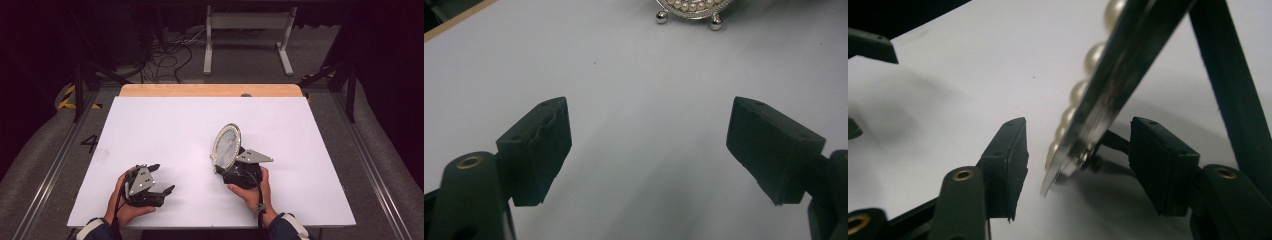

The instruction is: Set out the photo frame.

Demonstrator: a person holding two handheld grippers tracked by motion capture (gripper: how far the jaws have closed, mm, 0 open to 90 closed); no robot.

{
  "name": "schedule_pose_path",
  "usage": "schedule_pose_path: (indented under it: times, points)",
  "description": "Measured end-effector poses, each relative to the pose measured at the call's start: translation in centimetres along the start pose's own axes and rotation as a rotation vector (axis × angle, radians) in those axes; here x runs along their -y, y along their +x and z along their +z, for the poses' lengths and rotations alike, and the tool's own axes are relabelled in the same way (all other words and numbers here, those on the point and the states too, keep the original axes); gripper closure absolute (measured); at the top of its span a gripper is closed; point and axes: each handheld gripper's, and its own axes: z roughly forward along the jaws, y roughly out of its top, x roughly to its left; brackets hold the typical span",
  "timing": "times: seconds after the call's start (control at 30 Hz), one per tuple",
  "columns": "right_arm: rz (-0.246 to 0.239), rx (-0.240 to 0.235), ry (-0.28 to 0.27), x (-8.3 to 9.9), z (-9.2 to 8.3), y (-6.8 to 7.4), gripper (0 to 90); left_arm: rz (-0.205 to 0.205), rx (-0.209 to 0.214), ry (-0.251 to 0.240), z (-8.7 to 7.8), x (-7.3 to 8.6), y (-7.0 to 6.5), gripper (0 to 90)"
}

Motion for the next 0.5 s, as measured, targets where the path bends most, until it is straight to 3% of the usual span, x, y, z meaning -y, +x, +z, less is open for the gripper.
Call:
schedule_pose_path:
  times: [0.1,0.23,0.4,0.5]
  points:
    - [0.029,0.001,-0.018,-0.43,0.03,-0.12,41.6,0.000,-0.006,-0.003,-0.06,-0.03,-0.05,18.6]
    - [0.029,0.022,-0.023,-0.64,0.19,-0.08,43.4,0.001,-0.007,0.001,0.17,-0.03,-0.12,18.6]
    - [0.073,0.043,-0.053,-0.92,0.19,-0.31,51.6,-0.006,-0.007,0.001,0.42,-0.07,-0.14,18.0]
    - [0.067,0.044,-0.058,-0.94,0.22,-0.12,56.7,-0.001,-0.007,0.006,0.41,-0.03,-0.15,18.0]
